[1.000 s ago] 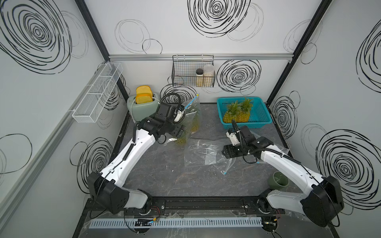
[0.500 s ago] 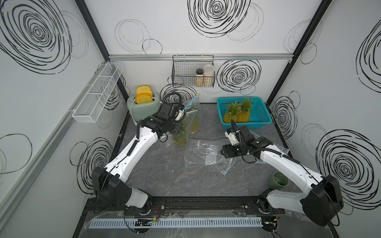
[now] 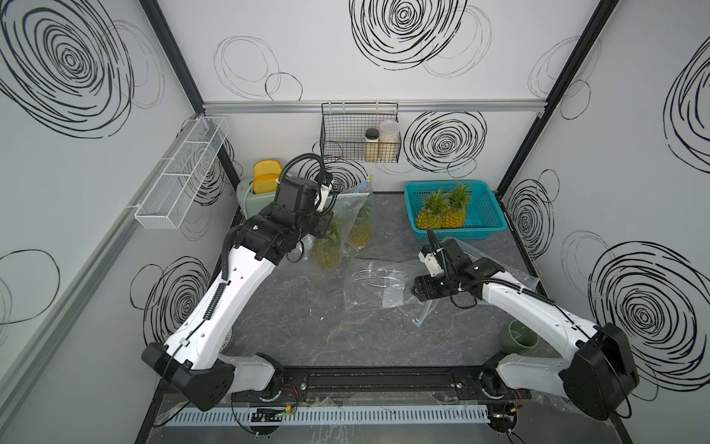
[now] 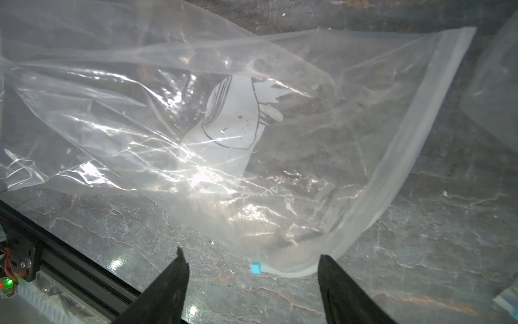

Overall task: Open the zip-top bag and take out the pineapple
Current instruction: Pick up the zipper food storage bag at the center of the board, then move the zipper food storage bag to the center of the board.

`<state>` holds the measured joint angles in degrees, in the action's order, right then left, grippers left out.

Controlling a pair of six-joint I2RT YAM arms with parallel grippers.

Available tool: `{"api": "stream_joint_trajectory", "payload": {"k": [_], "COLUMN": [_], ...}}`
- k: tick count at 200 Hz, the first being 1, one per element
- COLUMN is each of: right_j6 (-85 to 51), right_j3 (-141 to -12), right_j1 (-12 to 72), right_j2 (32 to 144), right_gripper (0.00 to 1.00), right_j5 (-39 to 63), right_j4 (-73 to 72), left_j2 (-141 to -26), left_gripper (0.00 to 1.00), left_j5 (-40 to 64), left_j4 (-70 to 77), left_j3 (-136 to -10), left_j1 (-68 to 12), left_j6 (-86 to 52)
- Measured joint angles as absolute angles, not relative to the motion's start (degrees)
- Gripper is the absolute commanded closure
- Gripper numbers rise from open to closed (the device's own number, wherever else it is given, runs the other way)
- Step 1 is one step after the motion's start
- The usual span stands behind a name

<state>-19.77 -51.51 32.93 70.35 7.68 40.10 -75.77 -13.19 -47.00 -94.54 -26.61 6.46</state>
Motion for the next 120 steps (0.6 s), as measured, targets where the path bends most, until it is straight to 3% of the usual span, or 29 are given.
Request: {"api": "stream_joint_trajectory", "payload": {"k": [87, 105, 120], "right_j6": [-24.0, -24.3, -24.5], "right_j3": [-43.8, -44.0, -44.2], "right_j1": [31.7, 31.7, 31.7], "right_j2": [69.6, 71.8, 74.1], "right_gripper": [0.23, 0.31, 0.52], "right_j5": [5.9, 7.2, 9.4], "right_j4": [39.6, 37.5, 35.1], "left_j2": [-74.5, -74.3, -73.9], "left_gripper": [1.0, 1.0, 1.0], "left_j5": [-15.6, -15.9, -16.0], "left_j4": [-51.2, -51.6, -52.4], "left_j3": [-99.9, -100.2, -100.6], "left_j1": [-31.4, -32.5, -33.5], "left_j6": [5.8, 5.6, 5.3]}}
